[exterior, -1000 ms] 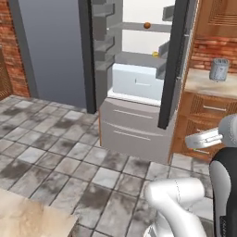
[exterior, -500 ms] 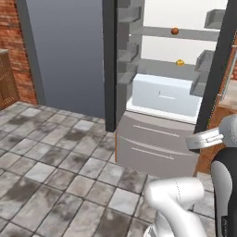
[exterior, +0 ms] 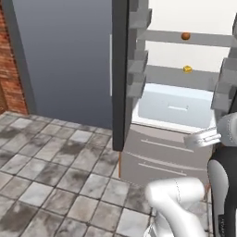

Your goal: Pick up the peach and tangerine from the fridge and place one fruit on each plate on the dining counter.

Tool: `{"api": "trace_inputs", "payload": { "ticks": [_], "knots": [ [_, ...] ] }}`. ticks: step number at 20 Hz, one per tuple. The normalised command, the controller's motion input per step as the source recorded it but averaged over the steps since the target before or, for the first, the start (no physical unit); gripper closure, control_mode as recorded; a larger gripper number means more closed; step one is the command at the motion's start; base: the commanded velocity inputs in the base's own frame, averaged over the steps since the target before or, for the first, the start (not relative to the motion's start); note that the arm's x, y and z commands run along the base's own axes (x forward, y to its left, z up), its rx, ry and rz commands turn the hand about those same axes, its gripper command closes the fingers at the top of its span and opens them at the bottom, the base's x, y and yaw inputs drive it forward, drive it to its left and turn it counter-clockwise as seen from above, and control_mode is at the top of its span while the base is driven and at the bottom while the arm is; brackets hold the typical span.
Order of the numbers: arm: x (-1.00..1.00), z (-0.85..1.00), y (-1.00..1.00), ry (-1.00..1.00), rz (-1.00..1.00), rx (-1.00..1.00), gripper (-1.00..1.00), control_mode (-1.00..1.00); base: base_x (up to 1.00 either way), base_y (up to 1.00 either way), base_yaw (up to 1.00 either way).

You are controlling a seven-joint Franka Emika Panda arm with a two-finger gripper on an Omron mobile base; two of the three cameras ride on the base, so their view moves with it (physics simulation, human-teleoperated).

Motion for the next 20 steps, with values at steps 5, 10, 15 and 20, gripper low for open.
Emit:
{"api": "trace_inputs", "payload": {
  "ticks": [5, 10, 15, 20],
  "knots": [
    [0.00, 0.00, 0.00, 0.00, 0.00, 0.00, -1.00, 1.00, 0.60, 0.15, -0.43],
    [0.00, 0.00, 0.00, 0.00, 0.00, 0.00, -1.00, 1.00, 0.71, 0.25, -0.46],
    [0.00, 0.00, 0.00, 0.00, 0.00, 0.00, -1.00, 1.00, 0.85, 0.38, -0.40],
    [0.00, 0.00, 0.00, 0.00, 0.00, 0.00, -1.00, 1.00, 0.70, 0.38, -0.36]
  ]
}}
